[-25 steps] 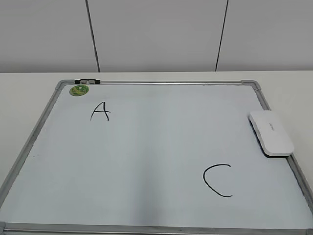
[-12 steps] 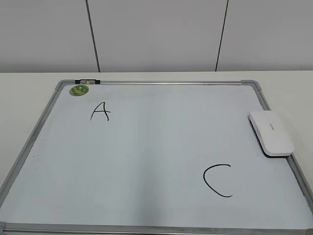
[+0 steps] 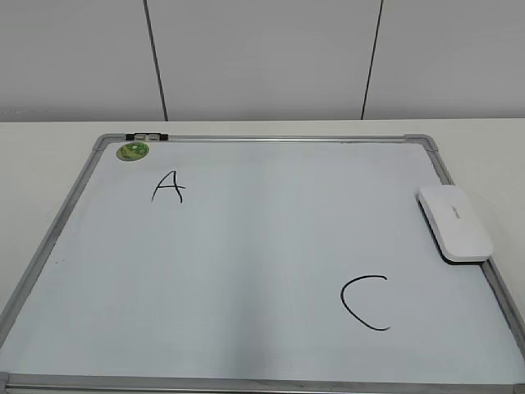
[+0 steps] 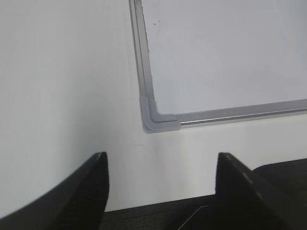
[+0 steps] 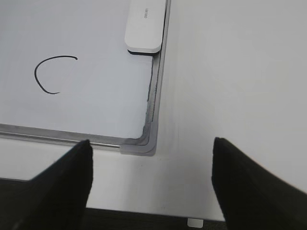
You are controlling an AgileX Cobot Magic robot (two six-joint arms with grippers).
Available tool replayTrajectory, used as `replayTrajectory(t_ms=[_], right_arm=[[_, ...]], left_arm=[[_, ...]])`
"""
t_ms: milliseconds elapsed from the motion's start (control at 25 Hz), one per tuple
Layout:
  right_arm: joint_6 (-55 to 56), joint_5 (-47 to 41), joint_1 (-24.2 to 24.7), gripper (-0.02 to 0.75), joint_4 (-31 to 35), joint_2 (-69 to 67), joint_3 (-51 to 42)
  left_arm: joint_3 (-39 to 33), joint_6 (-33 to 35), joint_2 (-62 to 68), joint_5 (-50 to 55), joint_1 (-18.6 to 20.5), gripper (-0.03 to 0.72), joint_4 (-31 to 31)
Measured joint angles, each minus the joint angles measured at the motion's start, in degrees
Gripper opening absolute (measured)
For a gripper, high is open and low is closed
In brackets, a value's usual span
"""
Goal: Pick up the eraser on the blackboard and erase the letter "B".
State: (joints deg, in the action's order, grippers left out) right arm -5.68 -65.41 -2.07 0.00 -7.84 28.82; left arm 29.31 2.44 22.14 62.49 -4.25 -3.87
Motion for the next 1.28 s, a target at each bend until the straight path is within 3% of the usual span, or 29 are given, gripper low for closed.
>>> replayTrajectory(t_ms=[160,480,880,1280], right_arm=[[0.0,0.0,0.37,0.592,0.0,0.0,0.0],[0.0,0.0,6.66,0.592,0.0,1.42,0.0],[0.02,0.0,6.75,0.592,0.0,8.77,0.0],[0.02,0.0,6.75,0.592,0.0,8.88,0.0]], left_arm=[[0.0,0.0,-1.92,0.0,0.0,0.501,0.0],[0.0,0.0,-11.53,0.0,3.26,0.501,0.0],[0.0,0.0,-20.92,0.58,4.86,0.501,0.0],[0.0,0.0,-21.47,0.91,4.86,0.501,0.0]])
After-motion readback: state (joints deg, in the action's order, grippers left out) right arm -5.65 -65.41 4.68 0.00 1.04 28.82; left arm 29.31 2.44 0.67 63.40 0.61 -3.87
